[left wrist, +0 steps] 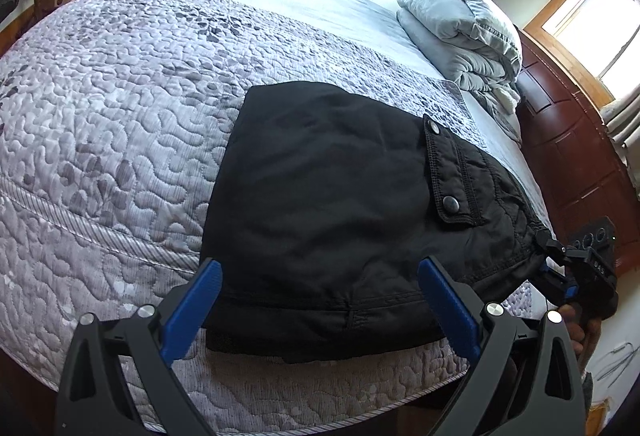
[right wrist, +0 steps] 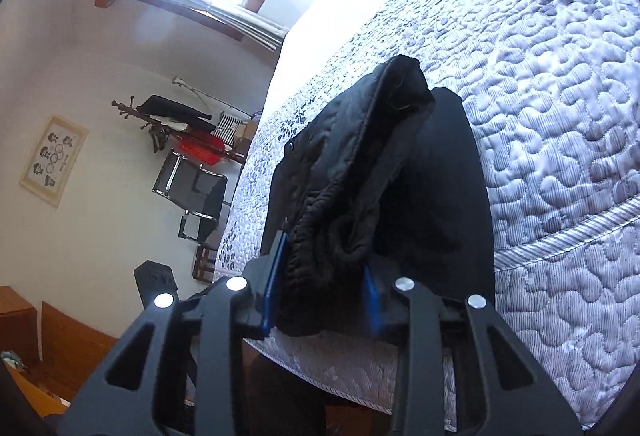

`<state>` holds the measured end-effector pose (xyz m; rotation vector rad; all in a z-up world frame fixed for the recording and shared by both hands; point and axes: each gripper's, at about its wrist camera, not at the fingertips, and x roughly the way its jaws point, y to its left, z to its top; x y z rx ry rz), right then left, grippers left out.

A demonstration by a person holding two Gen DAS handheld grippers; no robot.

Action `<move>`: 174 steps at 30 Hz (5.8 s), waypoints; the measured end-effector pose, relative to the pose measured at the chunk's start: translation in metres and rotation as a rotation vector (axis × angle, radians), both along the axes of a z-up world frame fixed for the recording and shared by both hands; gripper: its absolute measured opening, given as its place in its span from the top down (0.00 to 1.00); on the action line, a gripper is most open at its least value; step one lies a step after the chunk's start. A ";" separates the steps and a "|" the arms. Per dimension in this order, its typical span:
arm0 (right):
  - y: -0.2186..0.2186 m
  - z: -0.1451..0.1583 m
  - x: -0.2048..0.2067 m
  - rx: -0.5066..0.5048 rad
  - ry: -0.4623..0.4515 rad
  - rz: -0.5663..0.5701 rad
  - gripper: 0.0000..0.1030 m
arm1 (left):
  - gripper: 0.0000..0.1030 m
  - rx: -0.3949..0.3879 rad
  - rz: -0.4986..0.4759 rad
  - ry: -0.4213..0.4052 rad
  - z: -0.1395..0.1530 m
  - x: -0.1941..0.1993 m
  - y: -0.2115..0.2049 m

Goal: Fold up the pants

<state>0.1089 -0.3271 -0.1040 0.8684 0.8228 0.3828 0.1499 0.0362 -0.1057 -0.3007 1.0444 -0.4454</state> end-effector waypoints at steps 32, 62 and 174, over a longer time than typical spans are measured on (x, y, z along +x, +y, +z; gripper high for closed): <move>-0.024 -0.074 -0.025 0.001 0.167 -0.067 0.50 | 0.04 0.228 -0.035 -0.210 0.052 -0.031 -0.029; -0.023 -0.060 -0.029 -0.077 0.160 -0.027 0.58 | 0.04 0.357 -0.049 -0.170 0.033 -0.012 -0.031; 0.000 -0.106 0.037 0.014 0.172 0.241 0.03 | 0.03 -0.250 -0.185 0.516 -0.104 0.084 -0.006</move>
